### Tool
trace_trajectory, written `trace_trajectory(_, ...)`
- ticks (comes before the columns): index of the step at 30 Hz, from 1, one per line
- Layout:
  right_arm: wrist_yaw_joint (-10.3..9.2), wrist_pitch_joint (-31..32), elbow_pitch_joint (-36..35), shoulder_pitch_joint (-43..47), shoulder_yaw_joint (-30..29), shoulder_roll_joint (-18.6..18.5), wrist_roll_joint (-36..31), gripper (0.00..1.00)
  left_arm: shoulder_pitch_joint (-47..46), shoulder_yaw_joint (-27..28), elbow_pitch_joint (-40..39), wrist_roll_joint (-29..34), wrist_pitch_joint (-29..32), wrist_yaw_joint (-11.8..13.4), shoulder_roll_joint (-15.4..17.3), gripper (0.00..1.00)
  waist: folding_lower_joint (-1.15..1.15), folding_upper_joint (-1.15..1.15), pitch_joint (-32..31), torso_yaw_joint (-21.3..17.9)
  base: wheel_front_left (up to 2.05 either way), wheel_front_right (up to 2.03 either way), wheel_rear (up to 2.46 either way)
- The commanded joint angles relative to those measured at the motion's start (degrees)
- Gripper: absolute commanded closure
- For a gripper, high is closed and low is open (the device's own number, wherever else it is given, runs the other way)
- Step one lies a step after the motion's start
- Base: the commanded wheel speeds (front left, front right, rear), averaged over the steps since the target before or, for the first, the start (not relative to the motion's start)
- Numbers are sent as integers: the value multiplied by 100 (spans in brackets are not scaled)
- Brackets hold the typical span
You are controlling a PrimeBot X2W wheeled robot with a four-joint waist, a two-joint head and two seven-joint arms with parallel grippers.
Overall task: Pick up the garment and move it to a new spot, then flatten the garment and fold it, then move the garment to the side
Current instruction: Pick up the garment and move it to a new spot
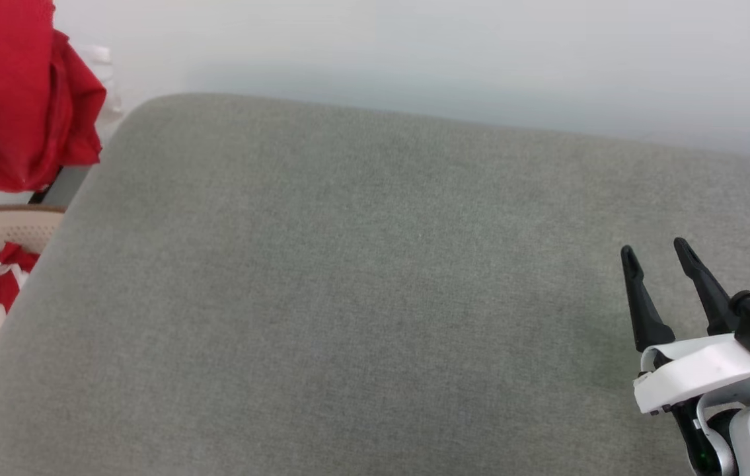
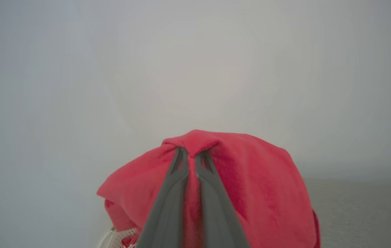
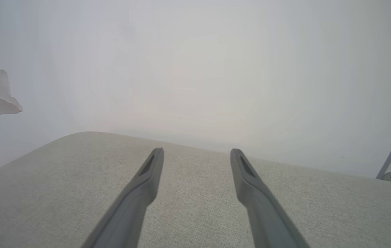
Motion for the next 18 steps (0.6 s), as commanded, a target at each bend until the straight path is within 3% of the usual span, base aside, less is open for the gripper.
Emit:
trace_trajectory(1, -8, -40, 7, 40, -53, 15, 53, 0, 83, 23, -111, -39, 37, 44, 27, 100, 0, 0, -88, -69, 0, 0, 0)
trace_trajectory(11, -8, -144, 117, 29, -469, -18, -76, 0, 1190, 185, -2308, -461, 910, 682, 148, 100, 0, 0, -150, -642, 0, 0, 0)
trace_trajectory(18, -8, -186, 151, 24, -855, -38, -189, 0, 1604, 14, -3584, -568, 1382, 1077, -35, 100, 0, 0, -35, -1165, 0, 0, 0)
